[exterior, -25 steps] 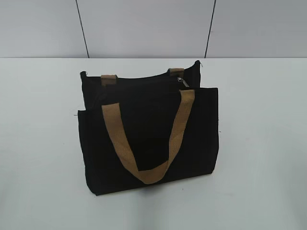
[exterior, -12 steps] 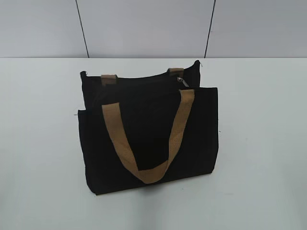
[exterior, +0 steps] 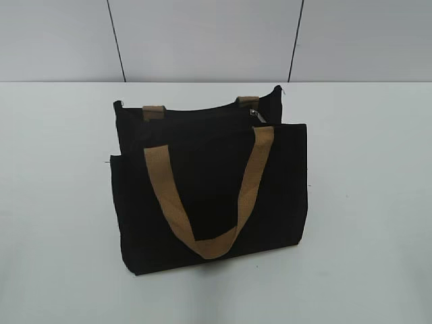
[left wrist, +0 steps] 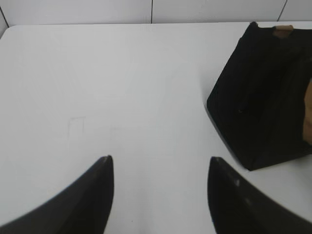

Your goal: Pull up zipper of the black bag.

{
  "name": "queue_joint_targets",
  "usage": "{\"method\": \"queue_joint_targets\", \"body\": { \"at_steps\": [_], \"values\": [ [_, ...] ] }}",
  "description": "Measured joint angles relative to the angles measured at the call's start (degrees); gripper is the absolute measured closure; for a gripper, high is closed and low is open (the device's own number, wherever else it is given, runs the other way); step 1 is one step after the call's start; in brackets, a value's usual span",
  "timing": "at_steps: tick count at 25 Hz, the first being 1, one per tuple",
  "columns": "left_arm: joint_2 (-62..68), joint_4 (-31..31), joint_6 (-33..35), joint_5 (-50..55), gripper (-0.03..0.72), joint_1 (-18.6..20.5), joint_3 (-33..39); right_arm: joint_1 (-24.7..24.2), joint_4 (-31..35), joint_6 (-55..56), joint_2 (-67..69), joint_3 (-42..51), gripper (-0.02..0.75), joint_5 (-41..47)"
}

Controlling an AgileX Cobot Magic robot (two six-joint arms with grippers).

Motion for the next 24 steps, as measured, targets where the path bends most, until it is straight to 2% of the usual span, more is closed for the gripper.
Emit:
{"method": "queue_joint_targets", "body": {
  "at_steps": [12, 17, 24],
  "values": [
    [0.0, 0.0, 0.0, -0.1, 0.228, 0.0, 0.0, -0.2, 0.1, 0.1, 0.0, 0.0, 0.326, 0.1],
    [0.0, 0.0, 0.0, -0.1, 0.228, 0.0, 0.0, -4.2, 0.1, 0.1, 0.0, 0.0, 0.326, 0.1],
    [0.0, 0.0, 0.0, -0.1, 0.228, 0.0, 0.0, -4.6, 0.1, 0.1, 0.0, 0.0, 0.326, 0.1]
  ]
}}
